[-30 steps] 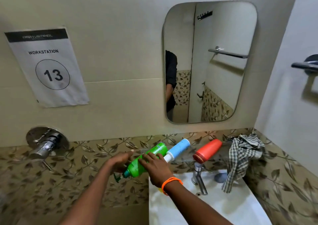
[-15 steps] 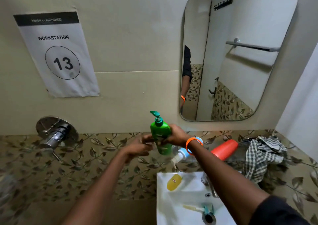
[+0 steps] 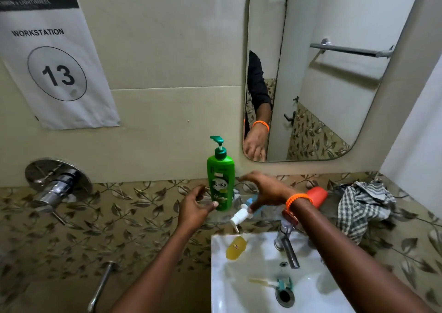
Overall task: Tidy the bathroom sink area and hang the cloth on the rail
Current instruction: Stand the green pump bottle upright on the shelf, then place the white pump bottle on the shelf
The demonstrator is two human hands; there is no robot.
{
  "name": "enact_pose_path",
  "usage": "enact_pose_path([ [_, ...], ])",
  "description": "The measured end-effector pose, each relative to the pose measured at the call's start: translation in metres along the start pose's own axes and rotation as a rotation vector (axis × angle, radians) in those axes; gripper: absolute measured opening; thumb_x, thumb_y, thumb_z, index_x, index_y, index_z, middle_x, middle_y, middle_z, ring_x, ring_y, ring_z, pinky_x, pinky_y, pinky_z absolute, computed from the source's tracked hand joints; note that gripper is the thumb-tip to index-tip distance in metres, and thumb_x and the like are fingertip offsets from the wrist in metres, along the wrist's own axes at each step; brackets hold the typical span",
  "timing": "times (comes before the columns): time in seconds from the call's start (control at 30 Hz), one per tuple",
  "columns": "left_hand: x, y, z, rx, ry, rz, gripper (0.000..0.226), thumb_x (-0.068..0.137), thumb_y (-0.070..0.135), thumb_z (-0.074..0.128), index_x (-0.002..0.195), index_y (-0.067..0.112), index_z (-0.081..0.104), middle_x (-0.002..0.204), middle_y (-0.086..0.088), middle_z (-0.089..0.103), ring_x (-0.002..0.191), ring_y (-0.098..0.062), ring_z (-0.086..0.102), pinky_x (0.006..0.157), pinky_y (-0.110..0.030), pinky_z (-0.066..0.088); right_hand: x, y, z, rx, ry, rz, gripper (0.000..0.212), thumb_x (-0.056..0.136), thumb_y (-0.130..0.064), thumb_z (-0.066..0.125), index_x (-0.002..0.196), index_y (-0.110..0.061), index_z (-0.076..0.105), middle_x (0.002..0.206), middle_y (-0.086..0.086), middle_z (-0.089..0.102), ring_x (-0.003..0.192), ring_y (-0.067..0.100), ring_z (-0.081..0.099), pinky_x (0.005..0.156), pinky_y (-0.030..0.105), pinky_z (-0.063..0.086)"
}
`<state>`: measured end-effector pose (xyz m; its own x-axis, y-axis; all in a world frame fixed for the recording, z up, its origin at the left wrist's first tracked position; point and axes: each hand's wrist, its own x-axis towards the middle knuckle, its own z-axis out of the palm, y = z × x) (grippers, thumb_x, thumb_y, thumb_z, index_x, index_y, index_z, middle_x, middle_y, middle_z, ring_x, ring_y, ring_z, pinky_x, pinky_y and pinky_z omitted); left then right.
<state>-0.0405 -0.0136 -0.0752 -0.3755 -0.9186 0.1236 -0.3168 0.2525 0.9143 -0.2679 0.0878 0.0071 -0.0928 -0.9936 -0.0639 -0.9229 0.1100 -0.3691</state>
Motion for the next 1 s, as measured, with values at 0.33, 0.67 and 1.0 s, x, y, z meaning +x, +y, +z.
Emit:
enact_pose_path([
  [0.33, -0.055, 0.010, 0.038, -0.021, 0.409, 0.047, 0.022, 0.084, 0.020, 0.076, 0.076, 0.029, 0.058, 0.069, 0.007, 0.063, 0.065, -0.013, 0.060, 0.059, -0.032, 0.050, -0.024, 0.026, 0.044, -0.328, 0.117, -0.200, 0.056, 0.073, -0.026, 0.079, 0.125, -0.034, 0.061, 0.127, -0.001, 0.061, 0.121, 0.024, 0.056, 0.096, 0.045, 0.044],
  [0.67, -0.049, 0.059, 0.102, 0.118, 0.166, 0.129, 0.038, 0.083, 0.024, 0.075, 0.120, 0.021, 0.073, 0.101, -0.007, 0.080, 0.085, -0.025, 0.076, 0.073, -0.033, 0.061, -0.009, 0.024, 0.014, 0.514, 0.305, 0.031, 0.047, 0.072, -0.018, 0.091, 0.112, -0.011, 0.069, 0.110, 0.010, 0.077, 0.103, 0.026, 0.073, 0.096, 0.049, 0.057],
  [1.0, -0.057, 0.051, 0.125, 0.121, 0.251, 0.135, 0.031, 0.085, 0.021, 0.079, 0.115, 0.015, 0.072, 0.101, -0.004, 0.075, 0.078, -0.020, 0.070, 0.068, -0.029, 0.055, -0.056, 0.065, 0.001, 0.213, 0.107, 0.114, 0.101, 0.062, -0.032, 0.096, 0.148, -0.022, 0.043, 0.152, 0.005, 0.048, 0.139, 0.026, 0.047, 0.111, 0.035, 0.041],
])
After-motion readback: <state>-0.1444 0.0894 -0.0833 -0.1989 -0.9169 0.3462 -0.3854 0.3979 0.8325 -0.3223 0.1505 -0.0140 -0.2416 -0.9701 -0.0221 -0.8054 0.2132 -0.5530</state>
